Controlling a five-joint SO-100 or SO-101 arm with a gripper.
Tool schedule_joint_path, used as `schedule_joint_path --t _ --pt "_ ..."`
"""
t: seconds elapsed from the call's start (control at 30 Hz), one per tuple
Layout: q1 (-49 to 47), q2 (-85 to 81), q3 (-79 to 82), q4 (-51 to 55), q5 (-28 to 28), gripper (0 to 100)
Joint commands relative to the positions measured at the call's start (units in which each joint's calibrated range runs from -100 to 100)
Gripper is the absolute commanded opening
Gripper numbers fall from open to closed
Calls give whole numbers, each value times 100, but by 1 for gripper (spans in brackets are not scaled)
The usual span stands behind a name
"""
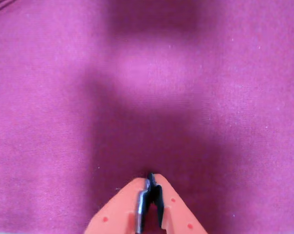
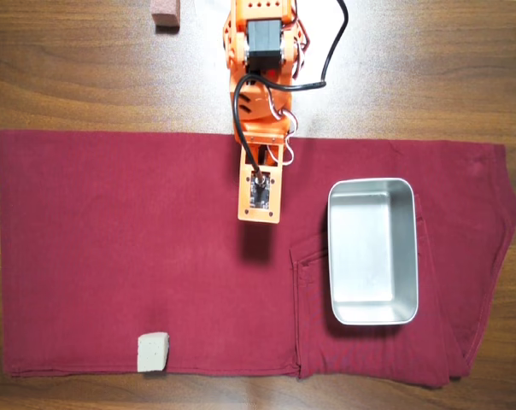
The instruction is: Grab the cube
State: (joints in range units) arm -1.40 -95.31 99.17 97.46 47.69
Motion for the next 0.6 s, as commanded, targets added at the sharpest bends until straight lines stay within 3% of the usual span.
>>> schedule_joint_path --t 0.0,0.13,0.27,0.57 --pt "831 1972 -1510 -1194 -88 6" --pt "1934 5745 -5525 -1277 190 23" --pt "2596 8373 -8574 -1434 244 29" --pt "3278 11320 -11132 -2586 371 35"
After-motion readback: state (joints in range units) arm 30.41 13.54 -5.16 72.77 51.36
